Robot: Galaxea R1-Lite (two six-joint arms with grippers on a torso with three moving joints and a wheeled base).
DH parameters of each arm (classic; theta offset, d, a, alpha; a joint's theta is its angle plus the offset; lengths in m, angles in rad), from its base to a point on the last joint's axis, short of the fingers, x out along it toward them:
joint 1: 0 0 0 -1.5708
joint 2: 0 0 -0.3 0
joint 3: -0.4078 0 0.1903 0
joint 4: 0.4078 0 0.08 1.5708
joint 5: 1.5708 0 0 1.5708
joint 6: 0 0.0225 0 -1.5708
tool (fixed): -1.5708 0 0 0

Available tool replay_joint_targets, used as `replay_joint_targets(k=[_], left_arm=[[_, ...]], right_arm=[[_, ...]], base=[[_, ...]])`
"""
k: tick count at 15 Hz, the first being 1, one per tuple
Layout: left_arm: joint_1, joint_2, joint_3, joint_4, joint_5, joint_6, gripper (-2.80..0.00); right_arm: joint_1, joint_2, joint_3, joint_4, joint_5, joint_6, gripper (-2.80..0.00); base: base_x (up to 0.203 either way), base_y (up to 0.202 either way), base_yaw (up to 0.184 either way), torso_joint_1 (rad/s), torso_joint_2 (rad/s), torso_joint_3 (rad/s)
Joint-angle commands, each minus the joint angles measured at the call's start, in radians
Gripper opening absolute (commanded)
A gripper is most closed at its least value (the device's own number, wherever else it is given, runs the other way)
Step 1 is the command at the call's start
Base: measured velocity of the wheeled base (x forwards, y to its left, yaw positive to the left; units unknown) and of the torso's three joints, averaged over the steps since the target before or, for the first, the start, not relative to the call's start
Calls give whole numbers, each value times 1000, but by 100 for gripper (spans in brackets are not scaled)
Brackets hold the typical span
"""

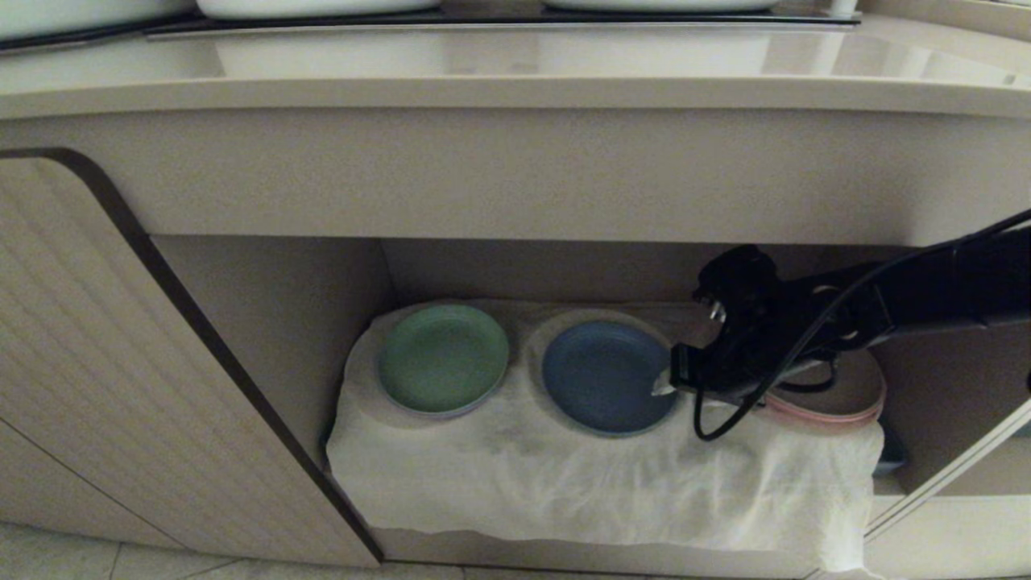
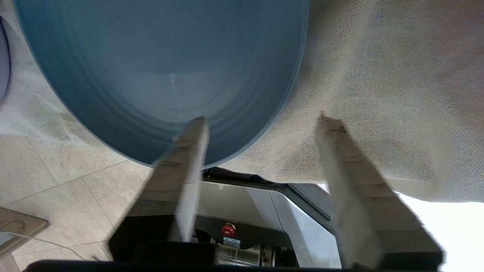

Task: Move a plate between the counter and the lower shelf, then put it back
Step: Pick up the plate in the cupboard

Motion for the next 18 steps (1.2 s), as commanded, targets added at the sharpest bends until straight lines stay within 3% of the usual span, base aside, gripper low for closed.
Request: replay_joint_targets(k=[1,14,18], left_arm=[[0,0,0,0,0,0,-280],[0,0,0,0,1,0,-280],[0,0,0,0,0,0,-280]], right_arm=[[1,-5,-1,0,2,3,0],[43,42,-63,0,-8,0,0],[45,75,-76,-3,-79,2,0]], base=[[0,0,0,0,0,0],[0,0,0,0,0,0],[0,0,0,0,0,0]])
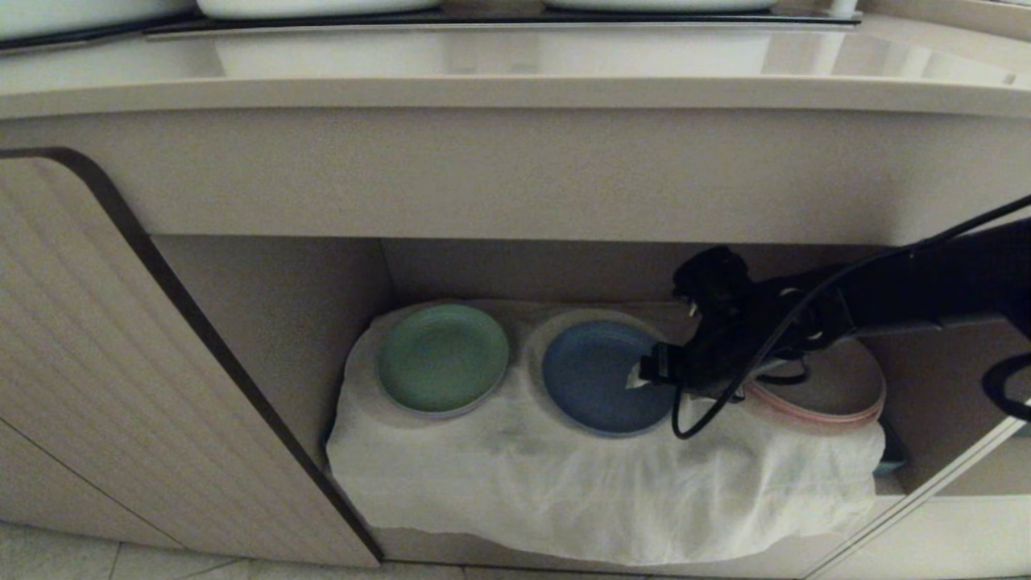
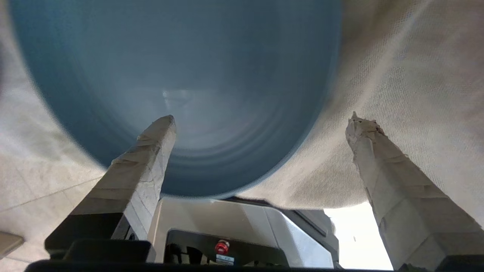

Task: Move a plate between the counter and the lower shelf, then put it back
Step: Pick up the plate in the cupboard

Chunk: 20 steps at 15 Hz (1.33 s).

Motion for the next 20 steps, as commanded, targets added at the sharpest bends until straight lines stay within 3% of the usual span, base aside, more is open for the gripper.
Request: replay_joint_targets(k=[1,14,20], left_arm=[[0,0,0,0,0,0,-280],[0,0,0,0,0,0,-280],[0,0,0,0,0,0,-280]], right_arm=[[1,20,-10,-1,-3,3,0],[21,63,-41,-49,-5,26,0],[23,82,-41,-52,-47,36,0]], base=[[0,0,0,0,0,0],[0,0,0,0,0,0],[0,0,0,0,0,0]])
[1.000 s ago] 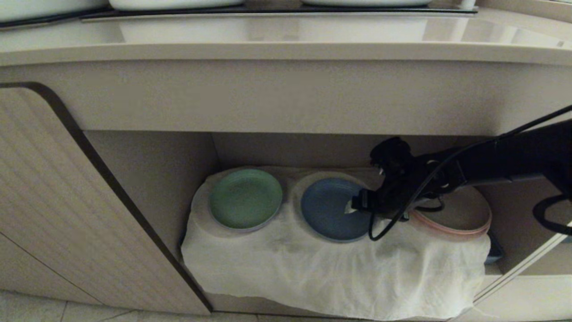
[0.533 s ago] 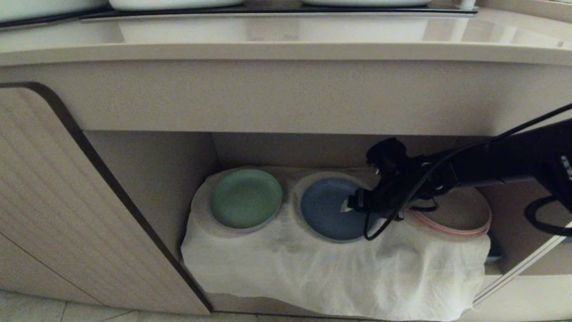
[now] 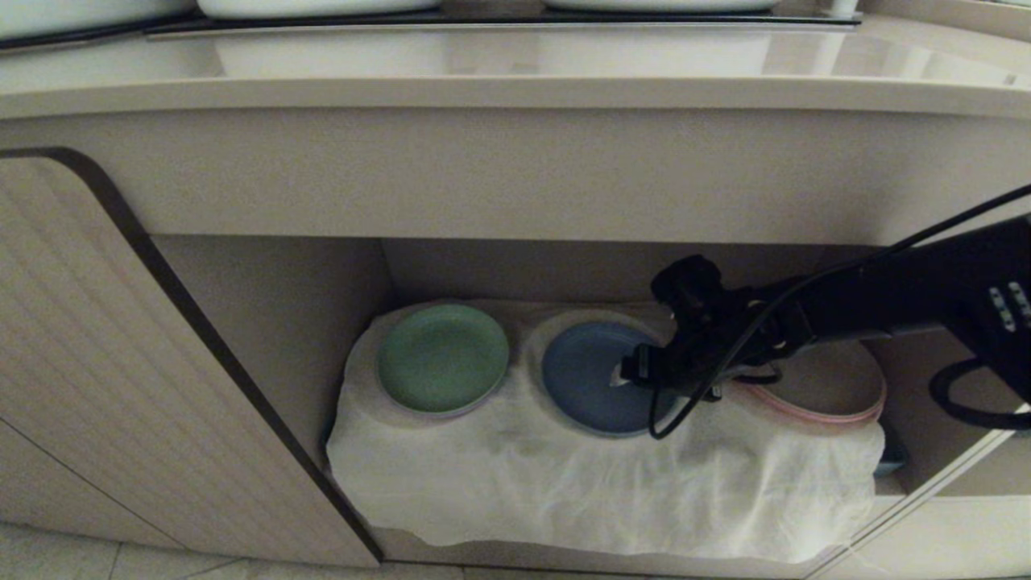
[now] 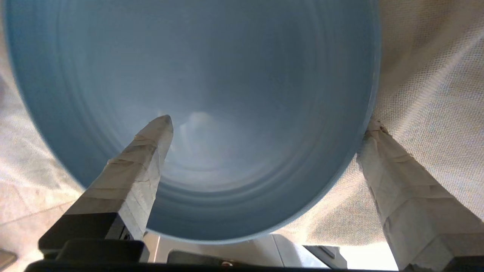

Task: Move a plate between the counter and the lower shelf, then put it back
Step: Pick up the plate in the cupboard

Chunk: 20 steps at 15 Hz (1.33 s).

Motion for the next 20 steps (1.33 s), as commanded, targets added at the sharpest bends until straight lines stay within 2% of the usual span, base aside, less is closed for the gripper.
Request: replay_joint_targets(k=[1,20], left_arm=[[0,0,0,0,0,0,-280],[0,0,0,0,0,0,-280]], right_arm=[[0,10,1,3,-15,11,0],[6,11,-42,-28,-27,62,0]], base=[[0,0,0,0,0,0],[0,0,0,0,0,0]])
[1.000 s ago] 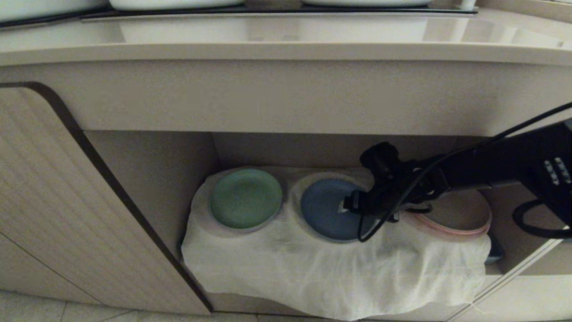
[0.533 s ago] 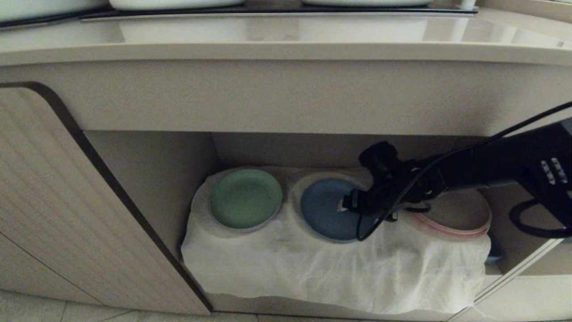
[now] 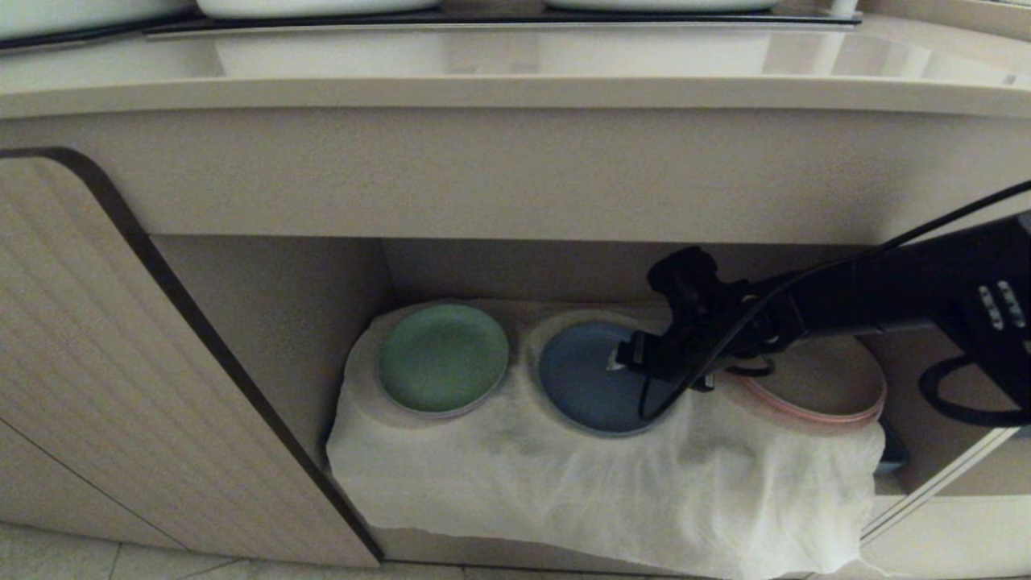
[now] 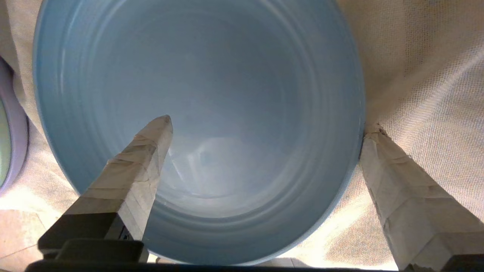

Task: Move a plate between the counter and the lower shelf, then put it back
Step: Pick up the plate in the cupboard

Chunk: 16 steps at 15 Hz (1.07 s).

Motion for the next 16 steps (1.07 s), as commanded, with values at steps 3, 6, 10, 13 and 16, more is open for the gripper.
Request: replay_joint_targets(k=[3,6,10,13,16], left_arm=[[0,0,0,0,0,0,-280],[0,0,0,0,0,0,-280],[0,0,0,0,0,0,-280],[0,0,0,0,0,0,-280],[0,0,0,0,1,0,-280]], right_arm=[[1,-1,13,2,-16,3,0],[1,-1,33,0,-20,4,0],[1,9,29,-3,-22,4,0],[3,19,25,-3,-51,6,0],[8,22,25,-4,-51,6,0]], base=[[0,0,0,0,0,0],[0,0,0,0,0,0],[0,0,0,0,0,0],[0,0,0,0,0,0],[0,0,0,0,0,0]])
